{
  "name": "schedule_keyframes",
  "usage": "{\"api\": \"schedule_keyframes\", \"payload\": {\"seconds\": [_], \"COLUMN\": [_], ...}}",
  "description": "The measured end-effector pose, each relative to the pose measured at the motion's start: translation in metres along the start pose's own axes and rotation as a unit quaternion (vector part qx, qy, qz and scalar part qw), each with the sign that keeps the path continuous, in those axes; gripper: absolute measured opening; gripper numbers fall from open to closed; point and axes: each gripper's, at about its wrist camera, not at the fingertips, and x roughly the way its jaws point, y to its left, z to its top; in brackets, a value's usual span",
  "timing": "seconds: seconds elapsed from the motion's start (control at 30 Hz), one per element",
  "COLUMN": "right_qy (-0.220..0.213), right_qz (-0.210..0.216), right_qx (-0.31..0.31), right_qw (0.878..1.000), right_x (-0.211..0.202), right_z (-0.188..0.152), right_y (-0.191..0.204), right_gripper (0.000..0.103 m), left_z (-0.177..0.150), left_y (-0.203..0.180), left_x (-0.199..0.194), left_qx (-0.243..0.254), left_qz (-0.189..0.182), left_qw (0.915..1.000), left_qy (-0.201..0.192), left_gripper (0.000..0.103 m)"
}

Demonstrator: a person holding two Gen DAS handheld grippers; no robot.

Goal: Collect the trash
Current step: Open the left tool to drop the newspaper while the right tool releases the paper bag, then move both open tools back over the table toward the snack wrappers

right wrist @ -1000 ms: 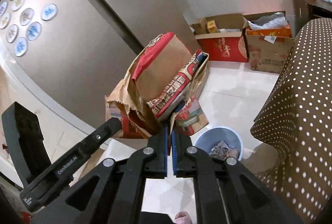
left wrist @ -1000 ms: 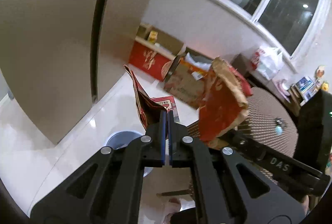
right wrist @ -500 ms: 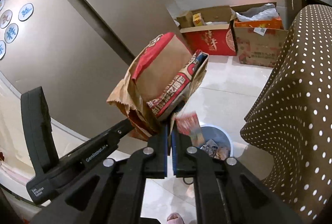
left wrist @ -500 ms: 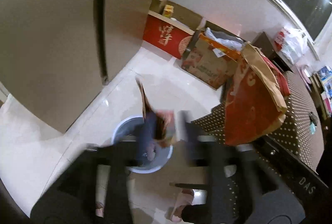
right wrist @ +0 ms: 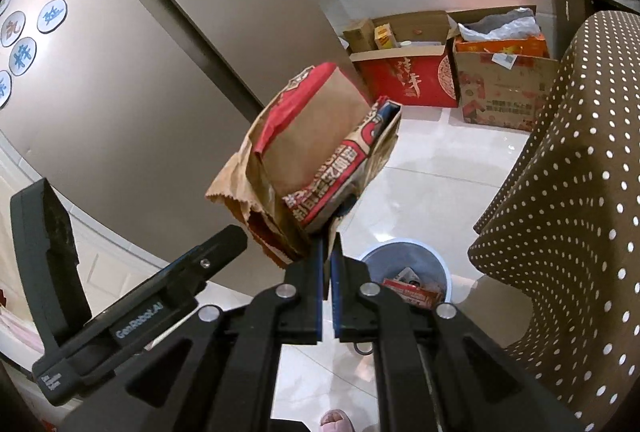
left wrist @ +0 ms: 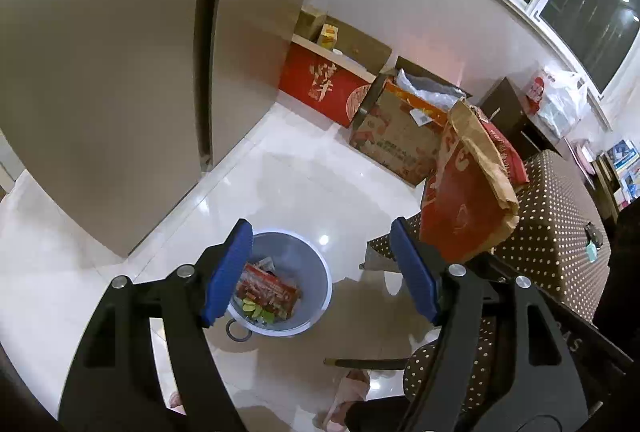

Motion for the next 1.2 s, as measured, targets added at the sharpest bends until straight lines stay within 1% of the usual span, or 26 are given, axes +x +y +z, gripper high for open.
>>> {"api": "schedule_keyframes", "payload": {"seconds": [0.27, 0.3, 0.33, 0.37, 0.4, 0.47, 0.6, 0.77, 0.9, 1.0, 1.2], "right_qy": [-0.013, -0.017, -0.023, -0.027, -0.029, -0.031, -0.039, -0.056, -0.076, -0.091, -0.123], "right_qz": [0.015, 0.02, 0.024, 0.021, 0.014, 0.012, 0.005, -0.005, -0.009, -0.009, -0.012], "right_qx": [-0.003, -0.001, 0.0, 0.0, -0.001, -0.005, -0.009, -0.009, -0.008, -0.006, -0.003], "right_qw": [1.0, 1.0, 0.999, 0.999, 0.999, 0.999, 0.999, 0.998, 0.997, 0.996, 0.992], "right_x": [0.003, 0.004, 0.005, 0.007, 0.009, 0.011, 0.006, -0.015, -0.043, -0.065, -0.115], "right_z": [0.003, 0.003, 0.004, 0.005, 0.006, 0.007, 0.006, 0.007, 0.008, 0.009, 0.008], "right_y": [0.012, 0.013, 0.014, 0.014, 0.015, 0.015, 0.015, 0.012, 0.009, 0.006, -0.008], "right_gripper": [0.005, 0.008, 0.008, 0.011, 0.025, 0.038, 0.039, 0.04, 0.043, 0.043, 0.044], "left_z": [0.003, 0.004, 0.004, 0.004, 0.004, 0.005, 0.007, 0.007, 0.007, 0.007, 0.004], "left_y": [0.005, 0.005, 0.006, 0.006, 0.006, 0.006, 0.0, -0.014, -0.033, -0.05, -0.088], "left_x": [-0.014, -0.016, -0.017, -0.019, -0.02, -0.022, -0.026, -0.037, -0.05, -0.062, -0.083], "left_qx": [-0.008, -0.008, -0.009, -0.009, -0.008, -0.006, -0.001, 0.015, 0.036, 0.056, 0.088], "left_qz": [0.011, 0.013, 0.016, 0.019, 0.025, 0.034, 0.04, 0.038, 0.037, 0.037, 0.024], "left_qw": [0.9997, 0.9996, 0.9995, 0.9993, 0.999, 0.9987, 0.9982, 0.9976, 0.9963, 0.9945, 0.9909], "left_qy": [-0.021, -0.024, -0.028, -0.031, -0.035, -0.038, -0.044, -0.055, -0.069, -0.08, -0.099], "left_gripper": [0.071, 0.071, 0.071, 0.071, 0.072, 0.073, 0.073, 0.074, 0.076, 0.079, 0.081]}}
